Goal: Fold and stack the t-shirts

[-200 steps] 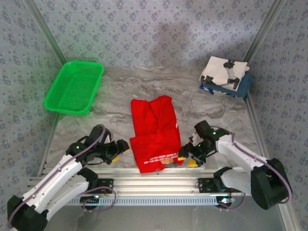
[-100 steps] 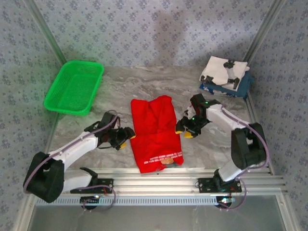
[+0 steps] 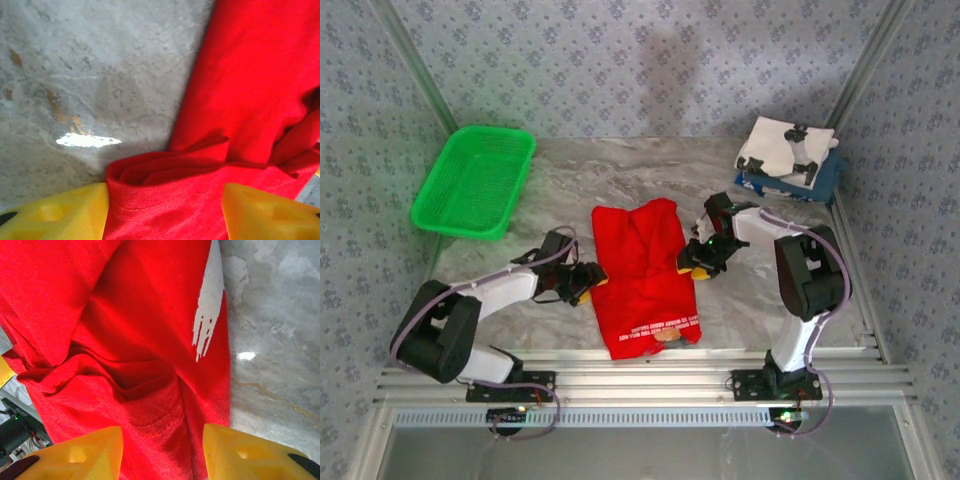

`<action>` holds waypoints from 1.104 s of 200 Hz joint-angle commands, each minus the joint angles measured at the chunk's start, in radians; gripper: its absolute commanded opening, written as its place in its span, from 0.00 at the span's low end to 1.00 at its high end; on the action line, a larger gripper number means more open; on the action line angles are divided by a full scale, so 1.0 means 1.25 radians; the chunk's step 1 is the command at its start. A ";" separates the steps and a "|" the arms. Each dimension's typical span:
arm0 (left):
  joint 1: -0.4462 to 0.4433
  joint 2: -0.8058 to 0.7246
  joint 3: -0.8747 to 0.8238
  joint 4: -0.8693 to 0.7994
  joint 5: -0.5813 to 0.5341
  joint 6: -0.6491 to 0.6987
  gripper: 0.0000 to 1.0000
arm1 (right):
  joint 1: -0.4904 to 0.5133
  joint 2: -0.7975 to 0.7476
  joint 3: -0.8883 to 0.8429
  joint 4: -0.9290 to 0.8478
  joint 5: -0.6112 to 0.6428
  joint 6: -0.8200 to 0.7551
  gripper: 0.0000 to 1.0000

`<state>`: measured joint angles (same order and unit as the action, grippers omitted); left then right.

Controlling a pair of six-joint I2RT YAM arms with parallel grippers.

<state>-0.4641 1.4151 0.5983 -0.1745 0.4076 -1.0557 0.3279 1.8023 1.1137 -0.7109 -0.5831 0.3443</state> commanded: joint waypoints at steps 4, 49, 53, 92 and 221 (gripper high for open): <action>-0.010 0.028 0.034 -0.027 0.011 0.024 0.60 | 0.001 0.019 0.024 0.012 -0.022 -0.024 0.47; -0.038 0.079 0.044 0.028 0.014 -0.003 0.54 | 0.005 0.036 0.025 0.017 -0.027 -0.021 0.42; -0.043 0.085 0.047 0.034 0.016 -0.007 0.53 | 0.005 0.037 0.026 0.019 -0.027 -0.020 0.42; -0.070 0.118 0.095 0.043 0.030 0.003 0.31 | 0.010 0.043 0.025 0.041 -0.039 -0.011 0.38; -0.074 -0.054 0.118 -0.121 0.023 0.063 0.00 | 0.015 -0.079 -0.009 0.031 -0.048 0.031 0.04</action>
<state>-0.5526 1.4143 0.7437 -0.2317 0.4484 -1.0130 0.3454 1.8019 1.1179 -0.6380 -0.6235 0.3687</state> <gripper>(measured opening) 0.045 0.068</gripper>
